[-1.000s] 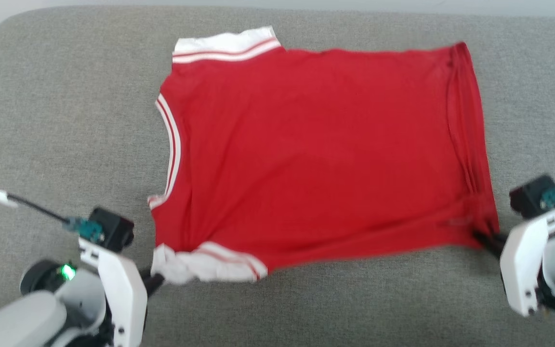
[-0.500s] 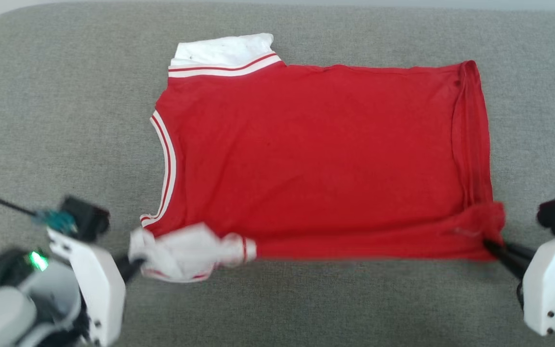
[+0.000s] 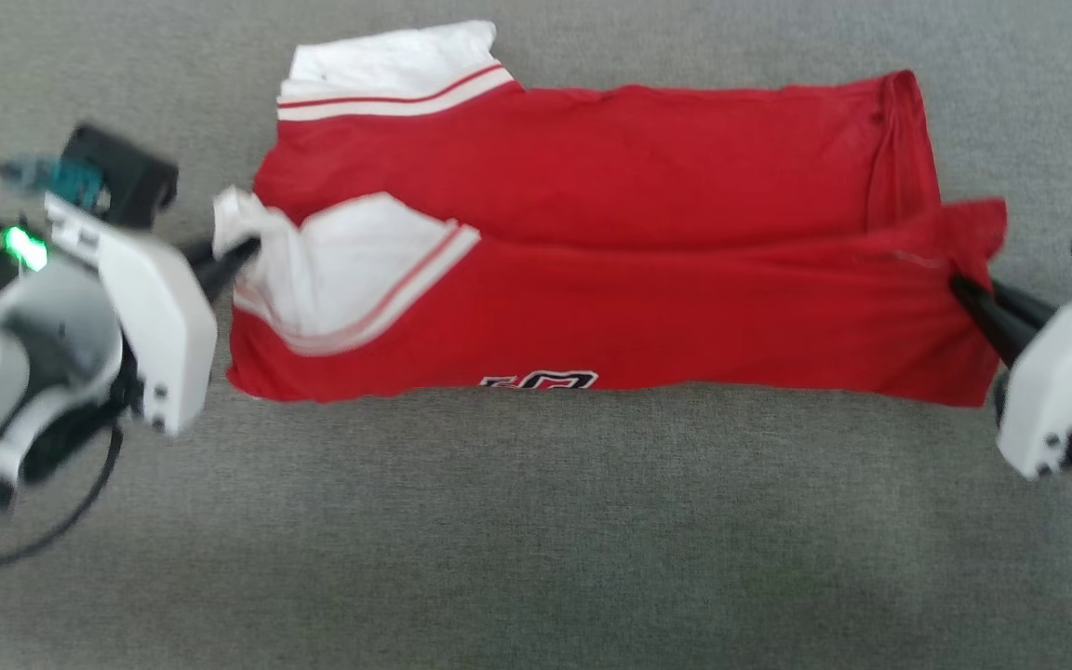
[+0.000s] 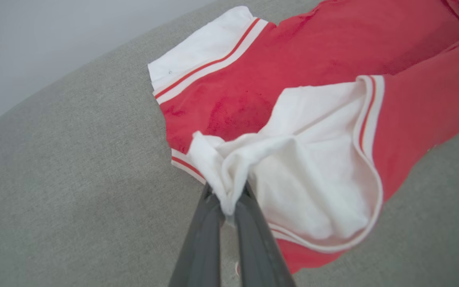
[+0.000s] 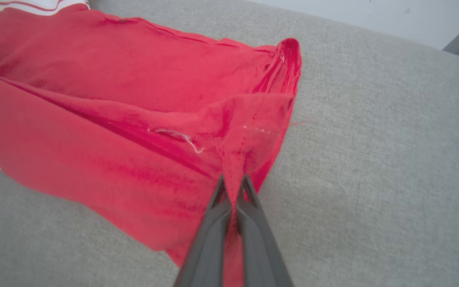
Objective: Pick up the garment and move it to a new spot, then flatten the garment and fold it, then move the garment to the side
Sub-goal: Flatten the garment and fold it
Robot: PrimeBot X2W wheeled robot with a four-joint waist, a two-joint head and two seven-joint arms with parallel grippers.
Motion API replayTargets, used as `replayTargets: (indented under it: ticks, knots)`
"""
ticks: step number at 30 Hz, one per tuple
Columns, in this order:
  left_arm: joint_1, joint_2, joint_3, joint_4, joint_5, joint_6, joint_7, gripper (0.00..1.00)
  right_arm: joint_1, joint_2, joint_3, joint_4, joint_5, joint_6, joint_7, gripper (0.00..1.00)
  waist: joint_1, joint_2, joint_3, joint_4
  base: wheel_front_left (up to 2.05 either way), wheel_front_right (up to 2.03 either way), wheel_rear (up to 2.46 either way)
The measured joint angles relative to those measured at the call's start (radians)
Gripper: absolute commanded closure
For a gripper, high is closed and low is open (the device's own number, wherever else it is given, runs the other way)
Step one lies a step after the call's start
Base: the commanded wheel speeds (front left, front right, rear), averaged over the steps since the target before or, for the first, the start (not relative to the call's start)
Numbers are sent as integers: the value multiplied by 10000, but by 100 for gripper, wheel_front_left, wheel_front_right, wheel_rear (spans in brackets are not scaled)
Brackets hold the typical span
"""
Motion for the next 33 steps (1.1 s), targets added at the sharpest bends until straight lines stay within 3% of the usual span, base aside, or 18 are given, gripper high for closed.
replayTargets:
  ticks: [9, 13, 15, 17, 18, 19, 26, 33]
  knots:
    - [-1548, -1971, -366, 4245, 472, -1638, -21, 100, -2264, 384, 1170, 2894, -326, 0, -955, 100, 0, 0, 583, -214, 0, 0, 0]
    - [-1677, -2452, -464, 5346, 414, -1898, -69, 100, -2753, 408, 1636, 3643, -297, 0, -1135, 100, 0, 0, 693, -277, 0, 0, 0]
    - [-1766, -2731, -512, 5958, 362, -2036, -140, 100, -2979, 433, 1883, 4100, -215, 0, -1206, 80, 0, 0, 730, -308, 0, 0, 0]
    - [-1815, -3080, -550, 6790, 165, -2188, -196, 76, -3333, 437, 2176, 4652, -29, 0, -1120, 60, 0, 0, 718, -334, 0, 0, 0]
    - [-1861, -3168, -554, 6995, 115, -2209, -209, 29, -3406, 435, 2251, 4773, 2, 0, -1120, 0, 0, 0, 697, -340, 0, 0, 0]
    - [-1916, -3239, -564, 7154, 90, -2242, -251, 0, -3469, 431, 2328, 4869, 42, 0, -1116, 0, 0, 0, 670, -346, 0, 0, 0]
    - [-2071, -3183, -543, 7407, -412, -2305, -232, 0, -3336, 205, 2311, 4765, 245, -2, -1390, 0, 0, 0, 293, -315, 0, 0, 0]
    - [-1825, -2529, -594, 6188, -757, -2163, 305, 0, -2442, 73, 1248, 3478, 123, -4, -1973, 0, 0, 0, -134, -188, 0, 0, 0]
